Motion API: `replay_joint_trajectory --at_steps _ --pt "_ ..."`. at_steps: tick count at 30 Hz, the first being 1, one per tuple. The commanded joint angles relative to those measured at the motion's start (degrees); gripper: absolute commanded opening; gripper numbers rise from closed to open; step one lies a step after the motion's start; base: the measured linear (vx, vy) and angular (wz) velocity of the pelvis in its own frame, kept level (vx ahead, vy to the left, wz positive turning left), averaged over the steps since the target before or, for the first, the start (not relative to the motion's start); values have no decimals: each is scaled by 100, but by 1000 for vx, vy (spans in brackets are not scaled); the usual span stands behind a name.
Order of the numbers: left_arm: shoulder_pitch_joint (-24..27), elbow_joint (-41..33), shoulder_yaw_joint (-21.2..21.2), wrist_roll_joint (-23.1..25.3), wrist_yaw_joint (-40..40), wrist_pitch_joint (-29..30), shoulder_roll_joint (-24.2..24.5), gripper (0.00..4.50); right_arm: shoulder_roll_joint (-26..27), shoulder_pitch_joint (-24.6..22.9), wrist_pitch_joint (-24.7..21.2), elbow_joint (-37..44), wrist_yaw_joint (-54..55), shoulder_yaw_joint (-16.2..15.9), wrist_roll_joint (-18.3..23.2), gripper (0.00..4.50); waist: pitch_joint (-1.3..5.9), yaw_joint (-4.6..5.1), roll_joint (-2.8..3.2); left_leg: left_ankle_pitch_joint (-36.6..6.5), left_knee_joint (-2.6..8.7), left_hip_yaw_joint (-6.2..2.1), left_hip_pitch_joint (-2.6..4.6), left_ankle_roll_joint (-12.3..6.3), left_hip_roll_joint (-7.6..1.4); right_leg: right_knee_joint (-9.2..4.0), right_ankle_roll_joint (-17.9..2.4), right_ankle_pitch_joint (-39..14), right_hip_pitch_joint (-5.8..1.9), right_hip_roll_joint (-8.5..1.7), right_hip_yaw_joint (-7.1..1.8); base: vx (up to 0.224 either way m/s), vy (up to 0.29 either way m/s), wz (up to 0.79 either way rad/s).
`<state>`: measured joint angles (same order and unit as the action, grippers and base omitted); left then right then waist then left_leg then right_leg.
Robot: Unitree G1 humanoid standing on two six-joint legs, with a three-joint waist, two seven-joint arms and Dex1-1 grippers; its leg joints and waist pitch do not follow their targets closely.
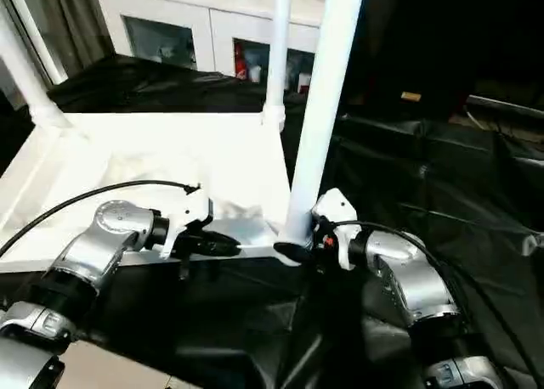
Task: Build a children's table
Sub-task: Rotate leg to tighten
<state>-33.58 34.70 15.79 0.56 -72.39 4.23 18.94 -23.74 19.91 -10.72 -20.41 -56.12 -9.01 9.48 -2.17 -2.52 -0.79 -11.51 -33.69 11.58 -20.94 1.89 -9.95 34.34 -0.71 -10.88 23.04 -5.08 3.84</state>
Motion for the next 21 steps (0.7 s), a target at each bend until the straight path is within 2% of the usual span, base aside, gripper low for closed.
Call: replay_joint_trajectory --at_steps 1,3,7,13,14,15,16,17,18,19,20,21 --pt "138 -11 178 -52 -182 90 -36 0 -37 -34 -99 69 -78 -92 6 315 262 -3 -34 -1322 428 -169 79 -186 -387 -433 -1310 -1436 -258 -400 -295 0 0 0" --pt "135 -2 178 -48 -181 85 -34 0 -31 -28 -102 62 -84 -95 7 309 270 11 -40 -1257 422 -170 71 -188 -378 -416 -1322 -1276 -263 -396 -300 0 0 0" --pt "137 15 174 -38 -187 81 -29 0 -7 -22 -122 49 -122 -105 -1 279 290 20 -42 -963 388 -156 50 -329 -362 -375 -1426 -820 -287 -397 -301 0 0 0" --pt "117 73 148 -11 14 93 -60 0 155 -10 -141 -111 273 5 -49 272 291 20 -44 -930 384 -157 49 -362 -364 -372 -1455 -844 -290 -396 -293 0 0 0" --pt "111 83 143 -6 41 92 -67 0 169 -4 -136 -133 317 16 -59 272 284 31 -41 -970 388 -160 51 -337 -364 -378 -1448 -900 -282 -396 -293 0 0 0" --pt "24 240 61 57 416 111 -183 0 386 105 -107 -468 940 203 -153 272 283 34 -43 -1008 391 -160 54 -323 -363 -385 -1436 -957 -281 -395 -293 0 0 0" --pt "-49 370 11 119 703 103 -268 0 517 166 -88 -655 1320 301 -212 272 264 56 -39 -1144 410 -169 62 -232 -363 -414 -1403 -1180 -259 -395 -291 0 0 0" --pt "-141 541 -48 189 1051 69 -373 0 665 209 -69 -813 1690 390 -255 272 240 95 -35 -1372 426 -175 71 -90 -347 -457 -1313 -1627 -229 -390 -285 0 0 0" --pt "-183 620 -73 221 1209 51 -420 0 728 224 -61 -875 1846 425 -273 272 245 102 -39 -1485 427 -188 79 -28 -341 -478 -1255 -1846 -238 -404 -278 0 0 0" --pt "-293 806 -126 285 1574 53 -538 0 942 248 -141 -975 2253 504 -286 272 256 107 -52 -1545 435 -202 82 44 -345 -489 -1137 -2016 -244 -401 -278 0 0 0" --pt "-377 938 -169 329 1872 75 -631 0 1129 275 -235 -1048 2659 578 -312 272 235 113 -30 -1663 446 -194 112 83 -348 -517 -1083 -2093 -189 -389 -295 0 0 0" --pt "-435 1024 -202 350 2075 107 -700 0 1264 294 -323 -1094 2932 628 -322 272 225 107 -34 -1760 451 -199 130 110 -345 -534 -1050 -2187 -178 -387 -289 0 0 0"
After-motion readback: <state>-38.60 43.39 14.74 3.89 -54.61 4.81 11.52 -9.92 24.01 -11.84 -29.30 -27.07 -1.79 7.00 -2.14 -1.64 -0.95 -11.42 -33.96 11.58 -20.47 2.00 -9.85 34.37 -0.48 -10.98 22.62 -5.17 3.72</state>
